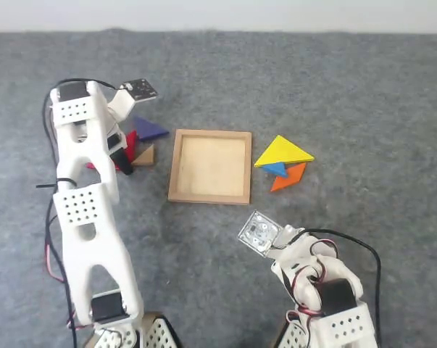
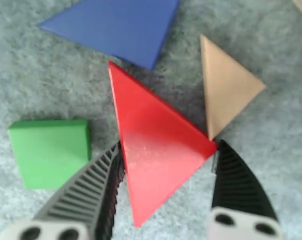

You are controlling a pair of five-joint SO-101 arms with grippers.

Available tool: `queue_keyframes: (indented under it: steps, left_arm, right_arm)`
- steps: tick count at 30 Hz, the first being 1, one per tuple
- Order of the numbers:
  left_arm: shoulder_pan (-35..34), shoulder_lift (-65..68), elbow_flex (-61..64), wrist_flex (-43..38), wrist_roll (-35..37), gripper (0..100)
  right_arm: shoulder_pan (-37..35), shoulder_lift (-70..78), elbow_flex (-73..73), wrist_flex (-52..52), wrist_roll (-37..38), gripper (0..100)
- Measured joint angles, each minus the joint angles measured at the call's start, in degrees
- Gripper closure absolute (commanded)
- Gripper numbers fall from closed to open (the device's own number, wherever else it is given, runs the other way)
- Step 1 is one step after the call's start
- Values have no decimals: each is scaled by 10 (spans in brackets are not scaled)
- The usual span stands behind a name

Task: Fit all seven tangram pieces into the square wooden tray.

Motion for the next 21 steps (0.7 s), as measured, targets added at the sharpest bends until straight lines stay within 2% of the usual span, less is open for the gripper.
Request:
queue_keyframes:
  steps: [7,18,21]
  left_arm:
    - [-3,-18,21,0,1,780]
    - [-8,-200,348,-8,3,779]
    - [-11,-240,407,-30,45,779]
  right_arm:
    - [0,0,0,0,0,990]
    - [0,0,0,0,0,990]
    - [0,0,0,0,0,990]
